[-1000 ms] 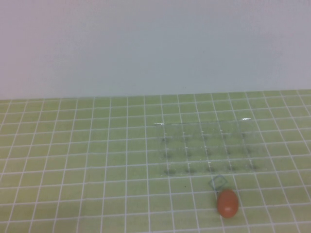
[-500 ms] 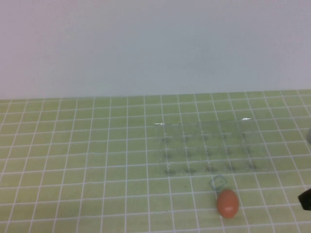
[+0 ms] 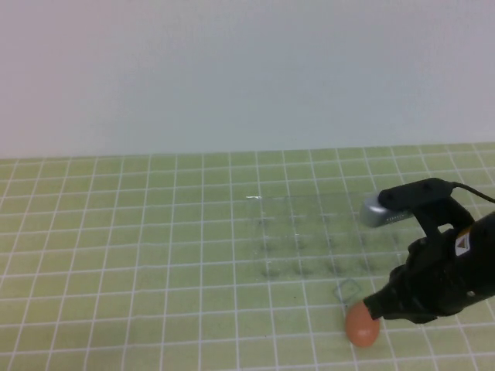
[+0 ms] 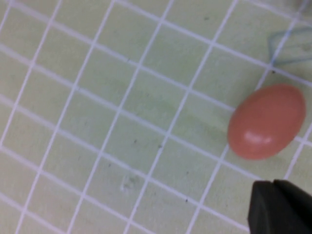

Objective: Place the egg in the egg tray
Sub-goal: Pick up the egg

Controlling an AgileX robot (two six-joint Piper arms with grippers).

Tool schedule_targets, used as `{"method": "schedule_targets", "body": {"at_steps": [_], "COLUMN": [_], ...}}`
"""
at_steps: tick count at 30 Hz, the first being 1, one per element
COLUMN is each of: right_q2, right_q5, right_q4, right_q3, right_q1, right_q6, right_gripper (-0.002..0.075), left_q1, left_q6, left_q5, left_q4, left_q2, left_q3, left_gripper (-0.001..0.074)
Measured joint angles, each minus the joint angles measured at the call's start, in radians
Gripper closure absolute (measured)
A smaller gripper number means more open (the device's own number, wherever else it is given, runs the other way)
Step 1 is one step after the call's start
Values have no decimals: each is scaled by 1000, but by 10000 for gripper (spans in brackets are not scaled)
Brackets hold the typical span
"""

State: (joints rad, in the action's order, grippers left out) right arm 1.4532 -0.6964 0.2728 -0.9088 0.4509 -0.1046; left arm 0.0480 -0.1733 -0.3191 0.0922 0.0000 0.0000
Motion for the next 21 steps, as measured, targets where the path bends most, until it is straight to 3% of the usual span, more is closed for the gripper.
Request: {"method": "schedule_targets", "body": {"at_steps": [5, 14, 21], "right_q2": [73, 212, 350], "right_q5": [11, -125, -210], "right_q4": [-96, -129, -168], "right_q3": [-42, -184, -320], "right_q1": [2, 12, 22], "right_q6": [279, 453, 539], "right_gripper": [649, 210, 153], "left_q1": [0, 0, 0], "left_q6": [0, 0, 0], "left_q5": [0, 0, 0], "left_q4": [0, 0, 0], "left_q2": [0, 0, 0], "left_q3": [0, 0, 0], "left_gripper": [737, 737, 737]}}
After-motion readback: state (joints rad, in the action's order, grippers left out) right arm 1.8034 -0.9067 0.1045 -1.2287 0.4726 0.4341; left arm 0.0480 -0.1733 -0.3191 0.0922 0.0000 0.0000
